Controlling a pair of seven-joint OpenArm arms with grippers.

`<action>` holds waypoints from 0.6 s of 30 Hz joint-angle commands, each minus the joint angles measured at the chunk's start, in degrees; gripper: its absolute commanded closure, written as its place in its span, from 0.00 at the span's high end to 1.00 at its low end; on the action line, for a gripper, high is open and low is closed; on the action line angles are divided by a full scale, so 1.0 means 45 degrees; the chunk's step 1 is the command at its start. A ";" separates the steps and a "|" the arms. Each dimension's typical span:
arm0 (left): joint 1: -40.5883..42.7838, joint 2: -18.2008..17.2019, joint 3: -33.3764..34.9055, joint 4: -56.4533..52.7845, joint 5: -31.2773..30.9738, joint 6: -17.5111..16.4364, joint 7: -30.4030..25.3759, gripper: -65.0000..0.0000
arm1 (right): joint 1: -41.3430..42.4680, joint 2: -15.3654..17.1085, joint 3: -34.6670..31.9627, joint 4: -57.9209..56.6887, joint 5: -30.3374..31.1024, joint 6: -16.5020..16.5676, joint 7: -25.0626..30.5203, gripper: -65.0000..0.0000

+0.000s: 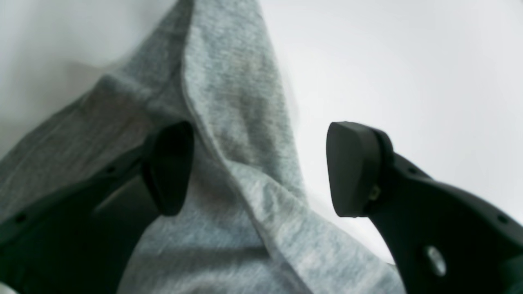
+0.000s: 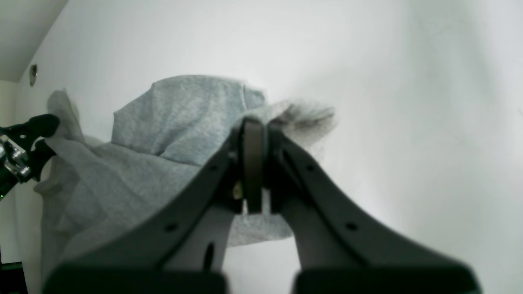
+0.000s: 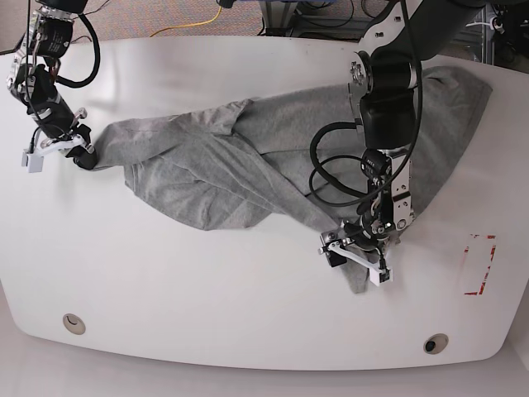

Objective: Layout the t-shirt on the table in an organized manner, then fold the t-shirt properly
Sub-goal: 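Drag the held fabric with the left gripper back across the shirt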

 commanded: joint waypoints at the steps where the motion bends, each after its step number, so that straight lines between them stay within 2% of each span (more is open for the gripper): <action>1: -0.0463 0.0226 0.0049 0.0153 -0.0108 -0.0079 -0.0238 0.73 | 0.0130 0.0252 0.0105 0.0225 0.0212 0.0136 0.0261 0.00; 11: -0.0756 0.0323 0.0069 -0.1781 -0.0108 -0.0098 -0.1528 0.72 | 0.0130 0.0252 0.0105 0.0225 0.0212 0.0136 0.0261 0.00; 16: -0.0756 0.0382 0.0069 -0.1800 -0.0108 -0.0098 -0.1567 0.72 | 0.0130 0.0252 0.0105 0.0225 0.0212 0.0136 0.0261 0.00; 18: -0.0775 0.0477 0.0069 -0.1781 -0.0108 -0.0098 -0.1567 0.67 | 0.0130 0.0252 0.0105 0.0225 0.0212 0.0136 0.0261 0.00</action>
